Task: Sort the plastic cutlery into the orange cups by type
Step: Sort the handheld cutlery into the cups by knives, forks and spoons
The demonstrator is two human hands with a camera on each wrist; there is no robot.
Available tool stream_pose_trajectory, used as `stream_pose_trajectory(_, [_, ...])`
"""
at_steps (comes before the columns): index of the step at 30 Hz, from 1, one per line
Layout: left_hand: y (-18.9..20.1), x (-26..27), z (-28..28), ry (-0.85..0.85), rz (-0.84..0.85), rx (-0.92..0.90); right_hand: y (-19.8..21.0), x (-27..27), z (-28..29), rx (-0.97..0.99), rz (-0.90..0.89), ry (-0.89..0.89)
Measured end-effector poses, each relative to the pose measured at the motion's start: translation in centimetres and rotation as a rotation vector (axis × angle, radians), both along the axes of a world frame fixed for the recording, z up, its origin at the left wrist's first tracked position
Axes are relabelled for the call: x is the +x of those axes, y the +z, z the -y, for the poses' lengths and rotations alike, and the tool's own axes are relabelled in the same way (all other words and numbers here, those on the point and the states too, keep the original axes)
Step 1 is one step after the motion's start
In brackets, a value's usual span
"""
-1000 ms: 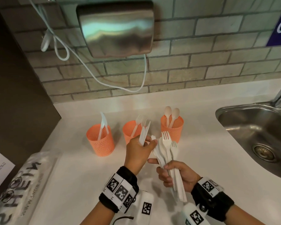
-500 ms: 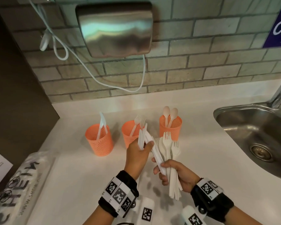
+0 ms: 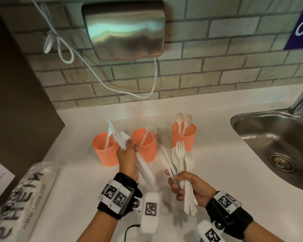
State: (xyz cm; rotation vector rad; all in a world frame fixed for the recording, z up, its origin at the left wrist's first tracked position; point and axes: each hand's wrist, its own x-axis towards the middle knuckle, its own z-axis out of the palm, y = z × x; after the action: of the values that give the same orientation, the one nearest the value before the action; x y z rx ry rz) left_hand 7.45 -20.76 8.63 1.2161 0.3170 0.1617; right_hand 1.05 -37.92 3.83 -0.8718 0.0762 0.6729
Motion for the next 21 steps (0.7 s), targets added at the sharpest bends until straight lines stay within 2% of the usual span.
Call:
stream_pose_trajectory(3, [0.4, 0.2, -0.9, -0.112, -0.117, -0.277, 0.1, 0.1, 0.1, 0.108, -0.002, 0.044])
stream_pose_trajectory(5, [0.8, -0.1, -1.1, -0.219, -0.163, -0.326, 0.0, 0.4, 0.3, 0.191, -0.004, 0.076])
stream_pose_trajectory(7, [1.0, -0.6, -1.3, -0.299, -0.161, -0.226, -0.4, 0.8, 0.6, 0.279, -0.012, 0.11])
stream_pose_trajectory(10, [1.2, -1.6, -0.7, -0.398, -0.084, 0.085, -0.9, 1.3, 0.9, 0.338, -0.008, 0.157])
stream_pose_trajectory(14, [1.0, -2.2, 0.9, -0.389, 0.03, 0.385, -1.1, 1.5, 0.8, 0.327, 0.014, 0.223])
stream_pose_trajectory(17, [0.7, -2.0, 1.5, -0.366, 0.129, 0.512, -0.8, 1.3, 0.6, 0.25, 0.043, 0.228])
stream_pose_trajectory(21, [0.2, -1.7, 1.6, -0.359, 0.134, 0.582, -0.2, 1.1, 0.6, 0.155, 0.056, 0.197])
